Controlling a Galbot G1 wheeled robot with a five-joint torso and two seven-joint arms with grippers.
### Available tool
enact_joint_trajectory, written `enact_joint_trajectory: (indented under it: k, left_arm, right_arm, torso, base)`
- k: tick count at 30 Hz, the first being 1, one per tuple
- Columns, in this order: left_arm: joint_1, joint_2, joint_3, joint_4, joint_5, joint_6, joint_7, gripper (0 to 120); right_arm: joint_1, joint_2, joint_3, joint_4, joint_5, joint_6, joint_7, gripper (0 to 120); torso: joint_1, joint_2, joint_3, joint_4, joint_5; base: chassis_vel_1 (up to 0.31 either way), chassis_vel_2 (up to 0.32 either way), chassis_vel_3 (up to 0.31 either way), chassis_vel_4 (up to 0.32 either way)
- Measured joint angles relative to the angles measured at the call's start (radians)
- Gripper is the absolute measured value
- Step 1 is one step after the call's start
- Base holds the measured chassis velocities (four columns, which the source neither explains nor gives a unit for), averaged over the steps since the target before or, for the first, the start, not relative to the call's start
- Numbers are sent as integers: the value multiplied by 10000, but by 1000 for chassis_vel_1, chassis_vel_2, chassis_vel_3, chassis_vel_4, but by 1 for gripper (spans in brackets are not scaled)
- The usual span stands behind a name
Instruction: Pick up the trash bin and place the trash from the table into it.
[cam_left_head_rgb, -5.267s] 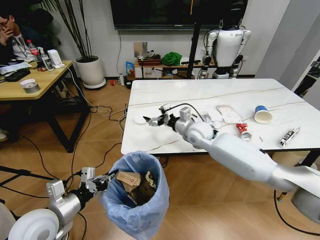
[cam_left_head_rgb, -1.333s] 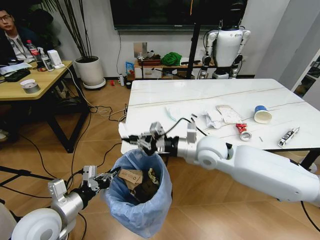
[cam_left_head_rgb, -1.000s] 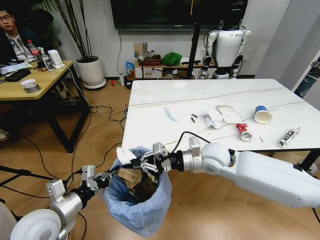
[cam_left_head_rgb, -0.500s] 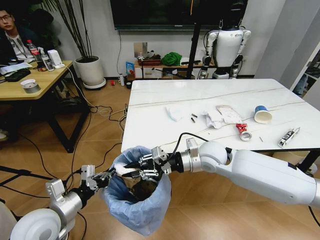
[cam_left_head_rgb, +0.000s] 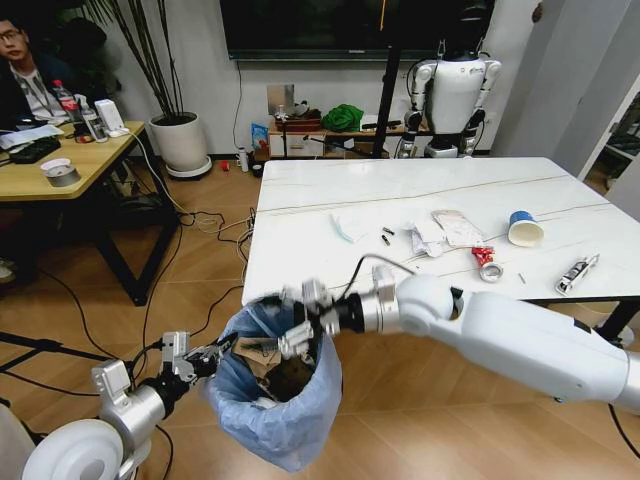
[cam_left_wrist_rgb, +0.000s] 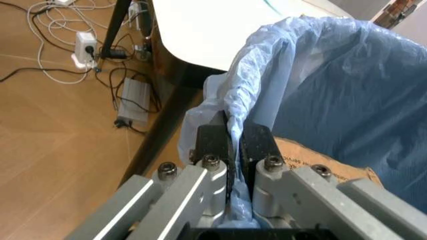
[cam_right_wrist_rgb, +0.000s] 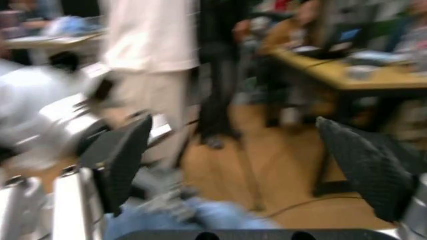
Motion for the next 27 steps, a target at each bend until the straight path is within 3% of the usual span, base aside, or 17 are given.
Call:
enact_joint_trajectory:
  k: [4, 7, 11, 15, 27]
  left_arm:
    - [17, -61, -2, -53, 47, 0, 1, 0]
    - [96, -90, -29, -119, 72, 0, 2, 0]
    - [148, -85, -61, -129, 86, 0, 0, 0]
    - [135, -67, -64, -146, 86, 0, -6, 0]
    - [62, -1, -24, -33, 58, 0, -11, 0]
  right_arm:
    - [102, 246, 611, -432, 24, -394, 2014, 100]
    - [132, 658, 884, -1290, -227, -56, 3506, 100]
    - [161, 1063, 1087, -2282, -461, -71, 4047, 100]
    - [129, 1685, 1370, -3690, -700, -754, 4679, 100]
    - [16, 2941, 1954, -7115, -1110, -2088, 4658, 100]
  torso:
    - [2, 0, 0, 0, -1]
    - [2, 0, 0, -2, 1]
    - [2, 0, 0, 0, -1]
    - [2, -1, 0, 1, 0]
    - [2, -1, 1, 0, 0]
  base:
    - [0, 0, 0, 0]
    - [0, 0, 0, 0]
    - [0, 0, 0, 0]
    - [0, 0, 0, 0]
    - [0, 0, 0, 0]
